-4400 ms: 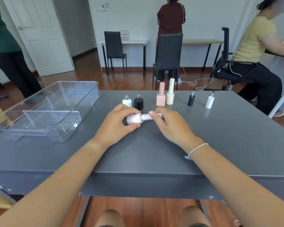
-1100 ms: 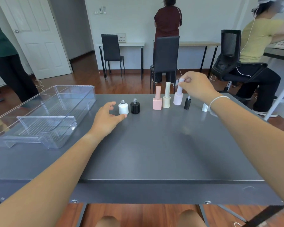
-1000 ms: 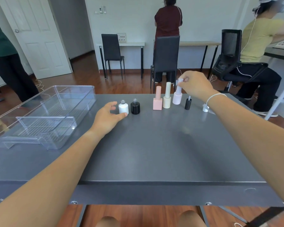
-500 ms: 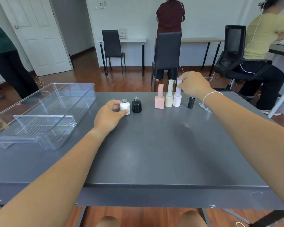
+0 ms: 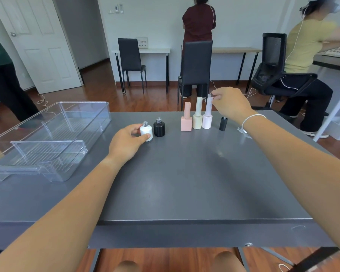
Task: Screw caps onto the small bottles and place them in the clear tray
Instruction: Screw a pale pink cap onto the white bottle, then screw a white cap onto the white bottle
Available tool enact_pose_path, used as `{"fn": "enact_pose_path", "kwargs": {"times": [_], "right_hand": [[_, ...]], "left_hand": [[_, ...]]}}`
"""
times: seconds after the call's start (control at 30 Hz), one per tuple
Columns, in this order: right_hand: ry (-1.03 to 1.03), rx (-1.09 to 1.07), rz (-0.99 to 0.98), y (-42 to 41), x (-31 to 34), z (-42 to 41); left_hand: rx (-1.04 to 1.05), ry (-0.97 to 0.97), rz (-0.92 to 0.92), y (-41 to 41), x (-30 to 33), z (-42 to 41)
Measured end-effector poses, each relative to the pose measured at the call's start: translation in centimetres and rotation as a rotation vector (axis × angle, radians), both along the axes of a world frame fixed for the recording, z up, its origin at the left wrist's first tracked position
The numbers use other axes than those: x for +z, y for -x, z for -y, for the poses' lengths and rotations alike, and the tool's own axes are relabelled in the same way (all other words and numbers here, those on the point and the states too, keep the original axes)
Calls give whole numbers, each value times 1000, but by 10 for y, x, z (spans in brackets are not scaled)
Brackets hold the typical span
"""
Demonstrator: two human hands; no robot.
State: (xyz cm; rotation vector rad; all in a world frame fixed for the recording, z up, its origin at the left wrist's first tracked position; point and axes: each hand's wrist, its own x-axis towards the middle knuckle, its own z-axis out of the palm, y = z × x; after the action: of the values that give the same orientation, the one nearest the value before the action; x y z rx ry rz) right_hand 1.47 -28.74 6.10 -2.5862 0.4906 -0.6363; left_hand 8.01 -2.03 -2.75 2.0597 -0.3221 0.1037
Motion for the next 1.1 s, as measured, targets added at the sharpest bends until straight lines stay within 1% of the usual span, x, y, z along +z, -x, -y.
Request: {"fn": "enact_pose_path", "kwargs": {"times": [0.1, 0.2, 0.27, 0.43, 0.63, 0.9, 1.1], "right_hand": [[-60, -20, 132, 16, -1, 1], [-233, -54, 302, 37, -10, 1], [-309, -81, 353, 49, -21, 1], [-415, -138, 256, 57, -55, -3], [-536, -177, 188, 43, -65, -1], [-528, -234, 148, 25, -66, 2], [-517, -258, 155, 20, -67, 1]], "left_hand": [[-21, 21, 11, 3, 1, -1], [-42, 58, 44, 8, 2, -1], [-53, 72, 71, 12, 4, -1], [-92, 82, 120, 19, 6, 0], [-122, 85, 122, 21, 7, 1], [-124, 78, 120, 21, 9, 1], [-128, 84, 122, 21, 9, 1]]}}
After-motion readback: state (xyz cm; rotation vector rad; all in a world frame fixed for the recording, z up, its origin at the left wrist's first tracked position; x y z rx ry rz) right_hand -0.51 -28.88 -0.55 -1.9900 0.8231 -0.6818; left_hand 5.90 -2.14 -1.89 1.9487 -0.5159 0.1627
